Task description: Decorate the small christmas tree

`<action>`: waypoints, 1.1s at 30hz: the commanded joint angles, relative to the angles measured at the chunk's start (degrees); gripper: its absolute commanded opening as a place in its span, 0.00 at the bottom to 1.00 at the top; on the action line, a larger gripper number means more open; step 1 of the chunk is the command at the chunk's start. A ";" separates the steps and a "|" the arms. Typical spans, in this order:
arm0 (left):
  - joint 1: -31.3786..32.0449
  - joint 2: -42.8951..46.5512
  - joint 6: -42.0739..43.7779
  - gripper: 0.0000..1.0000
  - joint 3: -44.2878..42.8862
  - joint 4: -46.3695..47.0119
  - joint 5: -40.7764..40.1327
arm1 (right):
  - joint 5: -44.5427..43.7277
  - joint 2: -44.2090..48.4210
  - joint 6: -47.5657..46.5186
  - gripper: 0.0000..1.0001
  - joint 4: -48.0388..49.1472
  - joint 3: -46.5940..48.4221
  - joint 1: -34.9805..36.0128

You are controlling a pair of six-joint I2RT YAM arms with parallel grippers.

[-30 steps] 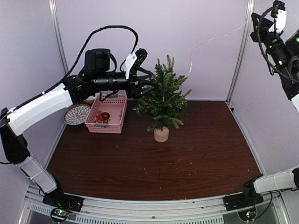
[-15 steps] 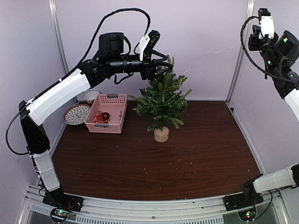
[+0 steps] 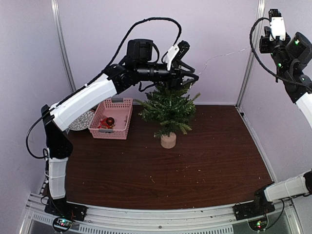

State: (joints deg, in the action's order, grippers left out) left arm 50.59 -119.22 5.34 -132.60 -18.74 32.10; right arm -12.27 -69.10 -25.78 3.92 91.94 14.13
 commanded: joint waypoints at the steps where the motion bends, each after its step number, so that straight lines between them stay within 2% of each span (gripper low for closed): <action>1: 1.35 -0.83 1.95 0.38 -2.41 -0.45 0.75 | 0.18 -0.07 0.34 0.00 0.91 -0.63 -0.02; 6: 2.13 -1.03 4.47 0.17 -1.79 -1.82 -1.78 | -0.25 0.40 0.58 0.00 0.82 -1.75 -0.05; 11: 4.19 -1.57 12.07 0.00 -0.17 -4.91 -6.98 | 0.36 0.88 1.98 0.00 0.43 -3.28 -0.04; 19: 4.42 -0.61 17.36 0.00 2.97 -6.36 -16.07 | 4.06 0.90 5.39 0.00 -0.32 -5.59 0.02; 22: 4.41 1.14 19.73 0.00 6.10 -6.92 -17.06 | 4.76 0.69 5.93 0.00 -0.17 -6.72 0.02; 33: 4.56 5.41 19.47 0.13 10.80 -5.87 -19.25 | 5.34 -2.13 6.55 0.00 1.69 -9.24 0.55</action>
State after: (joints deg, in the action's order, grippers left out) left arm 55.33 -117.75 24.56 -123.33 -25.12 14.50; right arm -7.68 -70.57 -19.94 4.23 83.07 14.28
